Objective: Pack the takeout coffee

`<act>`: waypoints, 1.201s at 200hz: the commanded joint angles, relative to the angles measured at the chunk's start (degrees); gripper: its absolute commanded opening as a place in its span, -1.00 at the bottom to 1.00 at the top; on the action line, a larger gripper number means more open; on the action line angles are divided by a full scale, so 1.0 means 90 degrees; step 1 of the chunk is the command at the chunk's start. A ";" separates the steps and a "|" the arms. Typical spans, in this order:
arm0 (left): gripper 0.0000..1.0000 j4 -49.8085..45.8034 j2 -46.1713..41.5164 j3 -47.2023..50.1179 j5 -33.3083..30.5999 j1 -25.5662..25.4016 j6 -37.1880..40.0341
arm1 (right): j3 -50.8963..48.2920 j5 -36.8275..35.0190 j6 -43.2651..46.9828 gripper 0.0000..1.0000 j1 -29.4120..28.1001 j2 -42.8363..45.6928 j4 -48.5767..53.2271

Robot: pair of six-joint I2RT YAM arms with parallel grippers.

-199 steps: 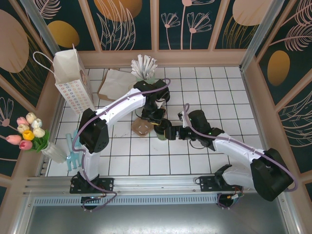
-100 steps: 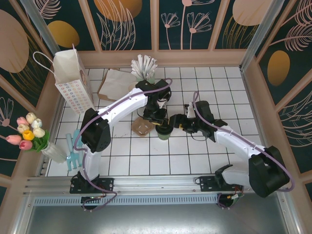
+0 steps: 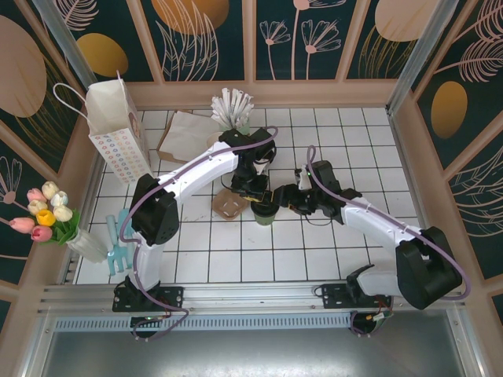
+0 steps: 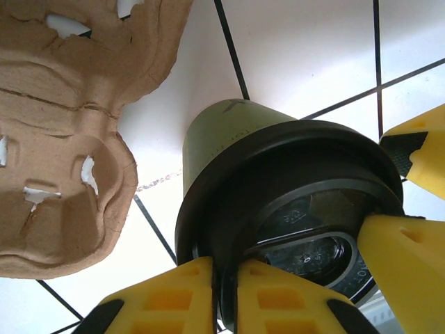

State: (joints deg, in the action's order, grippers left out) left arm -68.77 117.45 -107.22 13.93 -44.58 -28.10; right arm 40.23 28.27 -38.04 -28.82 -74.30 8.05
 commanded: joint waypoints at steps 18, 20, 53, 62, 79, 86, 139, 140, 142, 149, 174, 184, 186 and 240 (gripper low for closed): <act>-0.62 0.0441 0.0184 -0.0019 0.0104 0.0035 -0.0032 | -0.0119 -0.0788 0.0114 0.02 -0.0050 -0.0251 0.0999; -0.61 0.0456 0.0159 -0.0020 0.0115 0.0044 -0.0040 | -0.0108 -0.0788 0.0115 0.02 -0.0050 -0.0250 0.1004; -0.51 0.0818 -0.0327 0.0218 0.0422 0.0275 -0.0161 | -0.0010 -0.0758 0.0154 -0.02 -0.0069 -0.0218 0.1013; -0.48 0.1000 -0.0506 0.0398 0.0514 0.0330 -0.0215 | 0.0025 -0.0749 0.0155 -0.03 -0.0084 -0.0225 0.1004; -0.44 0.1385 -0.0778 0.0857 0.0702 0.0438 -0.0345 | 0.0094 -0.0723 0.0145 -0.04 -0.0106 -0.0234 0.0991; -0.43 0.1514 -0.0868 0.1022 0.0765 0.0469 -0.0396 | 0.0117 -0.0706 0.0145 -0.04 -0.0116 -0.0233 0.0982; -0.43 0.1733 -0.1064 0.1525 0.0979 0.0480 -0.0377 | 0.0354 -0.0592 0.0130 -0.01 -0.0177 -0.0187 0.1009; -0.43 0.1733 -0.1066 0.1524 0.0980 0.0480 -0.0376 | 0.0354 -0.0592 0.0130 -0.01 -0.0177 -0.0187 0.1009; -0.43 0.1733 -0.1069 0.1523 0.0991 0.0480 -0.0375 | 0.0367 -0.0592 0.0127 -0.01 -0.0177 -0.0183 0.1009; -0.43 0.1730 -0.1073 0.1504 0.1027 0.0480 -0.0350 | 0.0395 -0.0578 0.0116 0.00 -0.0186 -0.0174 0.1024; -0.39 0.1714 -0.1059 0.1366 0.1117 0.0481 -0.0305 | 0.0533 -0.0544 0.0084 0.05 -0.0206 -0.0091 0.1030; -0.39 0.1671 -0.1042 0.1302 0.1108 0.0487 -0.0285 | 0.0576 -0.0544 0.0078 0.07 -0.0211 -0.0057 0.1052; -0.39 0.1662 -0.1039 0.1287 0.1108 0.0482 -0.0279 | 0.0586 -0.0544 0.0077 0.07 -0.0215 -0.0055 0.1059; -0.33 0.1469 -0.1115 0.1142 0.0966 0.0481 -0.0187 | 0.0714 -0.0486 0.0113 0.24 -0.0245 -0.0025 0.1032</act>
State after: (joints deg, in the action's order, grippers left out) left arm -54.22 109.62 -95.26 22.50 -40.38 -30.89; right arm 44.64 24.84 -37.89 -30.39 -74.76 15.49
